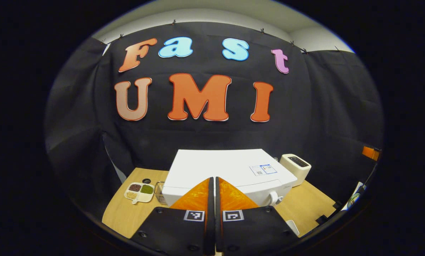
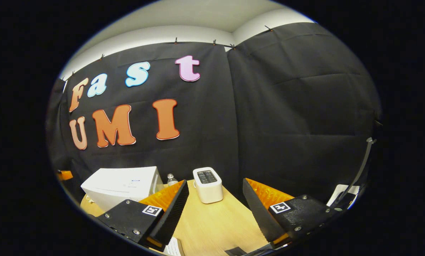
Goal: Open the microwave oven with the left hand, put the food in, and close the microwave oven.
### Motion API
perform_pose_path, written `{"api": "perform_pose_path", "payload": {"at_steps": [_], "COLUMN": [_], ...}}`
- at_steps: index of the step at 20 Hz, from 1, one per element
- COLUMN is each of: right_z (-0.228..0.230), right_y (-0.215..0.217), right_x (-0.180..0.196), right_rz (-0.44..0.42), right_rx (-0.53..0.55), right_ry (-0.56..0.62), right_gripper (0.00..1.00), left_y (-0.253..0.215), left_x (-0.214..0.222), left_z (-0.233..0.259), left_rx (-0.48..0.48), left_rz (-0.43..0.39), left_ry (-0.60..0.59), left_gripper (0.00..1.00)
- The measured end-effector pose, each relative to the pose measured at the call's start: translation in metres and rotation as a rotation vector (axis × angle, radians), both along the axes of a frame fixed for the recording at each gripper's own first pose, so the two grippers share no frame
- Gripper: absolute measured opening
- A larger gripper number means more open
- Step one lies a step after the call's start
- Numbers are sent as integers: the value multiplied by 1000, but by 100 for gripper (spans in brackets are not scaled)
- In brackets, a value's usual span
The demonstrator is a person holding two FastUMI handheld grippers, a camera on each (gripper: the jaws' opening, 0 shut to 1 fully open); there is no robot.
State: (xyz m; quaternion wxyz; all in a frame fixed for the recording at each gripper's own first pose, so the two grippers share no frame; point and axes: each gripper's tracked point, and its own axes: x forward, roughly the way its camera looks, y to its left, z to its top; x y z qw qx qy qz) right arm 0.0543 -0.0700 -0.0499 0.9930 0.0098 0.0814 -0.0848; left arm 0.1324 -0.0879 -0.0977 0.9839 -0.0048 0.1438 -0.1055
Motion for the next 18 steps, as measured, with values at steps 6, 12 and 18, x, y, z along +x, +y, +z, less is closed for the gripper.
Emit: {"api": "perform_pose_path", "payload": {"at_steps": [6,12,18], "right_z": [24,48,53], "right_y": [49,98,126], "right_x": [3,8,7], "right_rz": [120,231,285], "right_rx": [-33,-48,-59], "right_ry": [-12,-37,-43], "right_gripper": [95,95,95], "left_y": [67,125,166], "left_x": [-39,-74,-95], "left_z": [71,121,152], "left_rx": [3,5,16], "left_rz": [95,201,283], "left_ry": [-52,-108,-166], "left_gripper": [35,81,96]}}
